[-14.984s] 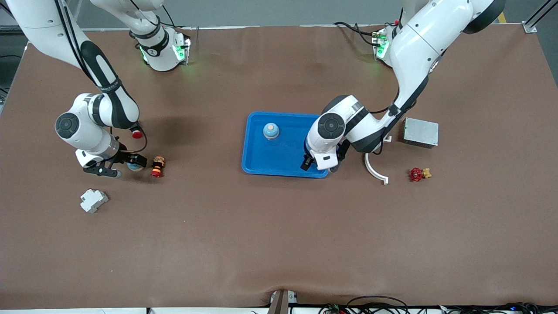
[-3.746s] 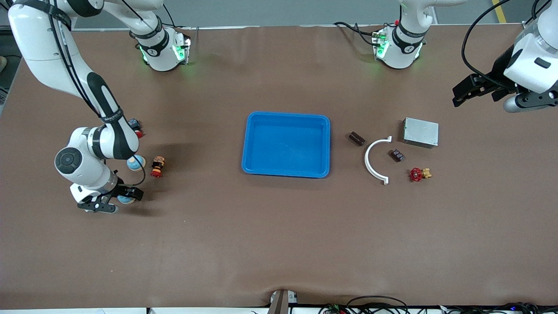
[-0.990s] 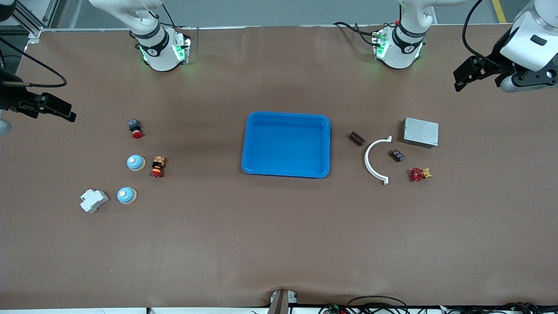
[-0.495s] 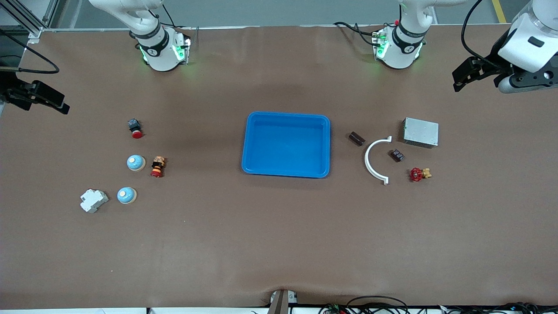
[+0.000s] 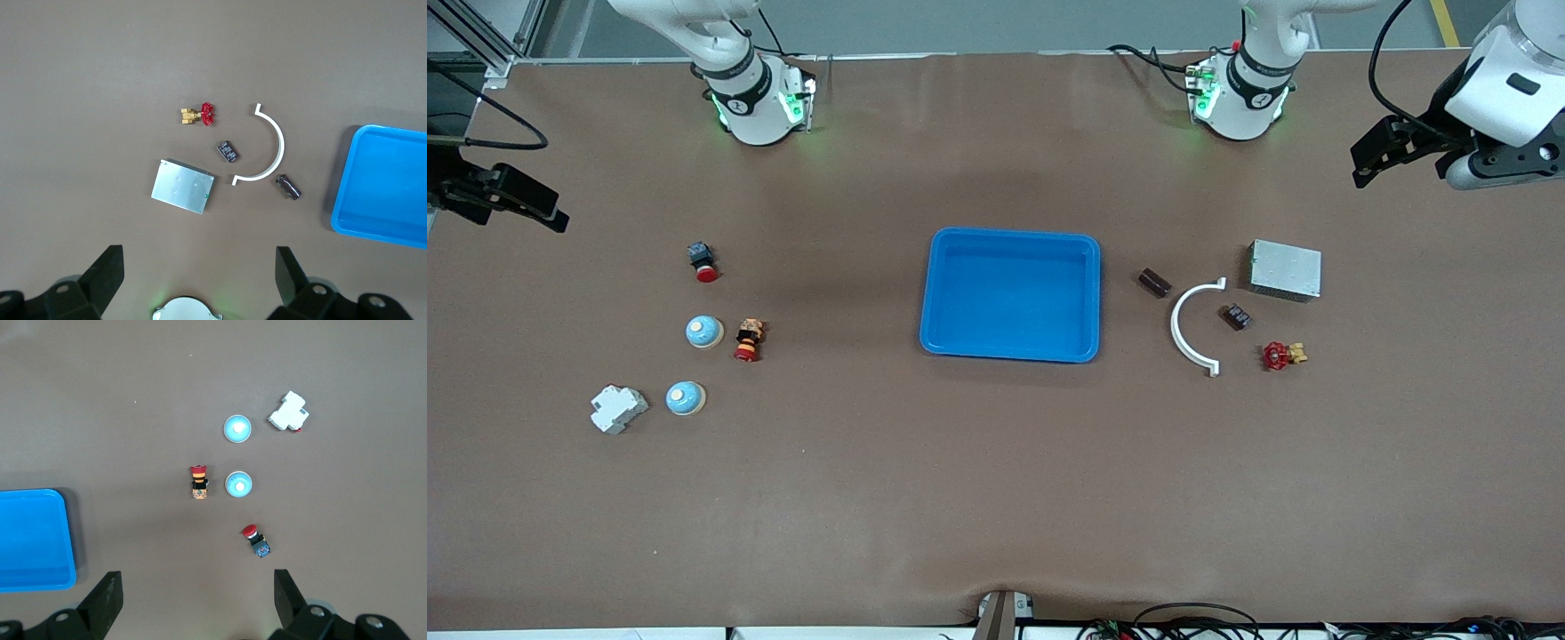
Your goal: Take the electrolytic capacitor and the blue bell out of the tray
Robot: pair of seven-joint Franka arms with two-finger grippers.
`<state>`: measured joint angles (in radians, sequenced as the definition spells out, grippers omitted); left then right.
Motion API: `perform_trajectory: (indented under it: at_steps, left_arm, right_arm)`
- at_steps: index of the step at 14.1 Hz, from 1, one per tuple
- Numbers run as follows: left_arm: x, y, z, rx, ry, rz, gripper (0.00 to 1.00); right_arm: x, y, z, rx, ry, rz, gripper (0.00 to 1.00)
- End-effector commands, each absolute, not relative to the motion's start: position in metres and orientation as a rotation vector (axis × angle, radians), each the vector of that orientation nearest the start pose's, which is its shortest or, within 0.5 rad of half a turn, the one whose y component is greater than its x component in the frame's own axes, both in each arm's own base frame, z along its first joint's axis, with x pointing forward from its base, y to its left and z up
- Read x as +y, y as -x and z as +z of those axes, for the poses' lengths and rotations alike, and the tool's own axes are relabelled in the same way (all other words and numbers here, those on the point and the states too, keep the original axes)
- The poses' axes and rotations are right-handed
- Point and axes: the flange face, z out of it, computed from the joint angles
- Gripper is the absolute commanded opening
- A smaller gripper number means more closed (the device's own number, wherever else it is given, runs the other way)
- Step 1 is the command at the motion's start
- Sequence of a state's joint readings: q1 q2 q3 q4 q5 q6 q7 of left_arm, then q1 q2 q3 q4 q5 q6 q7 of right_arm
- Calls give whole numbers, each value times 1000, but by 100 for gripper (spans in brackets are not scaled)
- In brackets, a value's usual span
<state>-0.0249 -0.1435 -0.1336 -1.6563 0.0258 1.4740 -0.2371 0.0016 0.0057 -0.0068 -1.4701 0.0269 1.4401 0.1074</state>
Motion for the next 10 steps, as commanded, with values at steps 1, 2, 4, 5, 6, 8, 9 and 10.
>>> perform_trajectory:
  at_steps: [1, 2, 4, 5, 6, 8, 9, 10]
  left_arm:
    - [-79, -497, 656, -99, 3081, 14, 100]
    - [-79, -498, 655, -99, 3081, 14, 100]
    - [-77, -501, 653, -98, 3076, 0, 100]
    - [-79, -502, 655, -95, 3078, -23, 100]
    - [-79, -503, 655, -98, 3080, -25, 100]
    - [-77, -503, 658, -102, 3083, -31, 100]
    - [-78, -503, 658, -100, 3081, -32, 100]
    - [-77, -503, 658, -105, 3080, -32, 100]
  right_arm:
    - [1, -537, 664, 71, 3114, 51, 100]
    - [1, -537, 664, 57, 3115, 51, 100]
    - [0, -538, 664, -31, 3116, 38, 100]
    - [0, -538, 664, -31, 3116, 38, 100]
    - [-1, -538, 664, -31, 3118, 38, 100]
    - [-1, -537, 665, -28, 3118, 38, 100]
    - [-2, -537, 665, -28, 3119, 35, 100]
    - [-3, -537, 665, -24, 3127, 33, 100]
